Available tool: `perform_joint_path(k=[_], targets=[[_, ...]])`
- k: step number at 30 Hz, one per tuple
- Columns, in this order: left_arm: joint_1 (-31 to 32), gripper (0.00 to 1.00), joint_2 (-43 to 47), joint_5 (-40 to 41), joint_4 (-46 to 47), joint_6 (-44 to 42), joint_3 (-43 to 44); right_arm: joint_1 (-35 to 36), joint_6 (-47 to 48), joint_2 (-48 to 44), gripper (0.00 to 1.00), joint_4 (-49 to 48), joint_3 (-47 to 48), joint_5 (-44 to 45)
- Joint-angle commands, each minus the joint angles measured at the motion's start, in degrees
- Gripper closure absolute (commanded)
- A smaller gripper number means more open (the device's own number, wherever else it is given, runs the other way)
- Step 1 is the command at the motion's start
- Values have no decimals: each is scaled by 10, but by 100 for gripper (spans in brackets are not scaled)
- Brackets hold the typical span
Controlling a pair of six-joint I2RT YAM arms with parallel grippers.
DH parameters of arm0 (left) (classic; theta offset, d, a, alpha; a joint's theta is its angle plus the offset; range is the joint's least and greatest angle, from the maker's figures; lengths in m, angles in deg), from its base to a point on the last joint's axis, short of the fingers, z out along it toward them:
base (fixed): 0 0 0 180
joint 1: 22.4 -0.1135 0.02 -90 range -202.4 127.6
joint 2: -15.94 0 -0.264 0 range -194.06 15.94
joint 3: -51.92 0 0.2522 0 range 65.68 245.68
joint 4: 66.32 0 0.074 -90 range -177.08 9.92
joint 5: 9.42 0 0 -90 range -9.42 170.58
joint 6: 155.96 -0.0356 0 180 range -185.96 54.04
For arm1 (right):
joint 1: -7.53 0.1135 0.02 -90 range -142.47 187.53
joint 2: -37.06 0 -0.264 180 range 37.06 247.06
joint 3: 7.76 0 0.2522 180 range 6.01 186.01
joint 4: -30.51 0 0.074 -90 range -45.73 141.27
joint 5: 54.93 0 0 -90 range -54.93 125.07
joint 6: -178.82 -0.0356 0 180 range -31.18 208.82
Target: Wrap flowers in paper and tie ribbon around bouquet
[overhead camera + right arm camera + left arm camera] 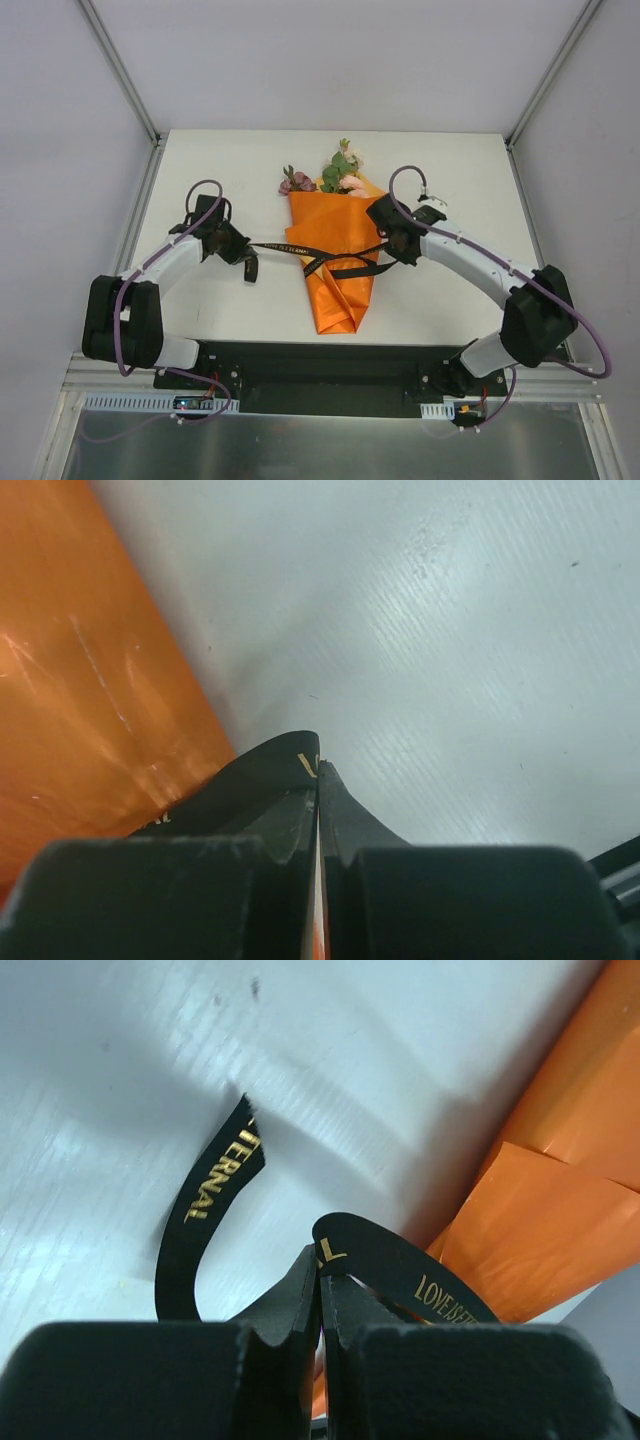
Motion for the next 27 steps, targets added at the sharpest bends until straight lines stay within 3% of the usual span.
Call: perform_joint_path(k=[1, 6, 10, 12, 19, 23, 27], targets=[[-17, 100, 20, -30, -24, 35, -16, 1, 95, 53, 100, 106, 81, 12], [-31, 100, 54, -33, -36, 30, -31, 41, 166, 130, 100, 276, 201, 132], [-32, 100, 58, -31, -44, 13, -27, 85, 340, 131, 100, 225, 206, 55], [-32, 100, 55, -38, -44, 11, -26, 99, 315, 143, 99, 290, 221, 63], [-32, 100, 45, -79, -44, -10, -12, 104, 291, 135, 100, 311, 178, 72], [-32, 100, 47, -152, -44, -10, 8, 164, 362, 87, 100, 280, 143, 40], [-31, 100, 70, -224, -46, -1, 11, 147, 377, 13, 100, 207, 92, -47]])
